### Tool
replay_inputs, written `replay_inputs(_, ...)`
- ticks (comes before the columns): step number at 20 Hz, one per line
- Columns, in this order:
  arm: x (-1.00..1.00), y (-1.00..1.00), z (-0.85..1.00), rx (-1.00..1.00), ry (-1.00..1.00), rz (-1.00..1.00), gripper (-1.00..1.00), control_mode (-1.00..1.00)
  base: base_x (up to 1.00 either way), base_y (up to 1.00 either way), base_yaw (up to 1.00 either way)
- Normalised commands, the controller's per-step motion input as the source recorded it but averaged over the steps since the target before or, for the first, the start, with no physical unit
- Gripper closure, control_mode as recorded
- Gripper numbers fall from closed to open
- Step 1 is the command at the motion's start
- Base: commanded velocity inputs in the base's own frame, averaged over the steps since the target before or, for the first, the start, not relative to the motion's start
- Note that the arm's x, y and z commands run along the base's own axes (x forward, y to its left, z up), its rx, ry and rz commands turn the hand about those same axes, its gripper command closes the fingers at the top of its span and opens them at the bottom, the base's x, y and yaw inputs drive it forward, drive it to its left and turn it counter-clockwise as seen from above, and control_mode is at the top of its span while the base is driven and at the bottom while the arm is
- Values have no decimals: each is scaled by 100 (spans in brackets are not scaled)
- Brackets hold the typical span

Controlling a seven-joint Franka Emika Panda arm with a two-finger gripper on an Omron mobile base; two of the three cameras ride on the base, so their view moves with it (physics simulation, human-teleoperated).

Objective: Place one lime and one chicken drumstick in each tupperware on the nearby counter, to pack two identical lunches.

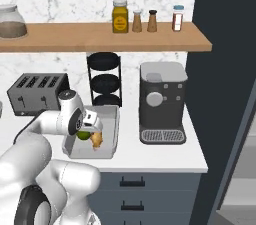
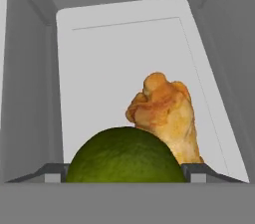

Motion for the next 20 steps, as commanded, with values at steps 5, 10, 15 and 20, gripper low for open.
replay_inputs(5, 23, 13, -18, 0, 0, 0, -100, -100, 0, 0, 0)
replay_inputs(10, 13, 0, 15, 0, -9, -1, -100, -100, 0, 0, 0)
replay_inputs(15, 6, 0, 1, 0, -7, -4, -100, -100, 0, 0, 0)
replay_inputs(20, -71, -22, 53, 3, -10, -9, -100, -100, 0, 0, 0)
